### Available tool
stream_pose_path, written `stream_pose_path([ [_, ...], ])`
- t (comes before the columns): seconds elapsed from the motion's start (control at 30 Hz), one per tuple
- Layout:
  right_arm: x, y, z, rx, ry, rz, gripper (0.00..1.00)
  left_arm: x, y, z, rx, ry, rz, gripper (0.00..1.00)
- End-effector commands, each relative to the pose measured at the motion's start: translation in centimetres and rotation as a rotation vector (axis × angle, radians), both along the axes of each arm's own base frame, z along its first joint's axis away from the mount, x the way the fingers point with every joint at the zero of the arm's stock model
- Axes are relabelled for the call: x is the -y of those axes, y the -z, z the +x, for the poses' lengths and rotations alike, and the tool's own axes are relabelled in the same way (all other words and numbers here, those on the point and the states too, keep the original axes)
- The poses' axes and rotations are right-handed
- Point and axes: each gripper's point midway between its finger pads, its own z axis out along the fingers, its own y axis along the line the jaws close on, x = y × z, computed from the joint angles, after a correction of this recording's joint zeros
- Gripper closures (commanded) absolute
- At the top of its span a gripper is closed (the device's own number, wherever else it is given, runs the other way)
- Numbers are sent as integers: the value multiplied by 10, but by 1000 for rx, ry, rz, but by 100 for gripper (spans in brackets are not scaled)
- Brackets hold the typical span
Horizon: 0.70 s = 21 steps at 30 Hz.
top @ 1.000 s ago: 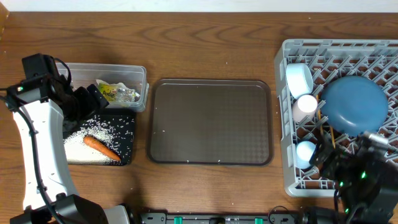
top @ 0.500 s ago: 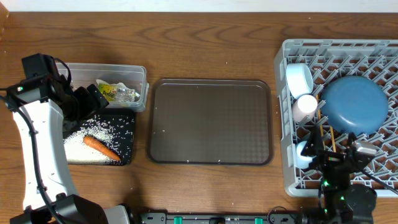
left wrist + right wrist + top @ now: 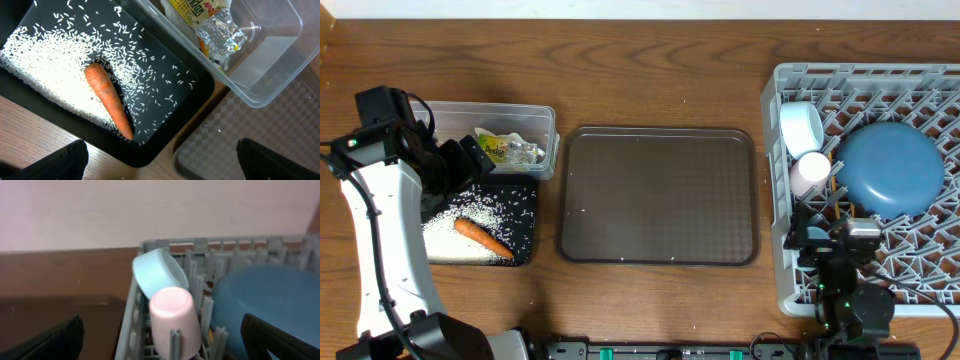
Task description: Sort waste into correct bins and load items into the dishwasher rack
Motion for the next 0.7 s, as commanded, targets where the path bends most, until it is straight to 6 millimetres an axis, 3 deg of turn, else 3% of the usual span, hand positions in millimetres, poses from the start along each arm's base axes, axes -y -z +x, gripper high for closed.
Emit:
stream_pose_path([
  [0.0,-11,1,0,7,-60,-176,1,-2,-8,-1,20,0,14,2],
  [0.13,-21,1,-1,14,-102,-251,1,-2,-8,-1,20,0,14,2],
  [0.4,-18,1,-1,12,-88,-257,1,-2,-8,-1,20,0,14,2],
  [0.67,8,-1,0,9,70,-72,1,-2,-8,-1,20,0,14,2],
])
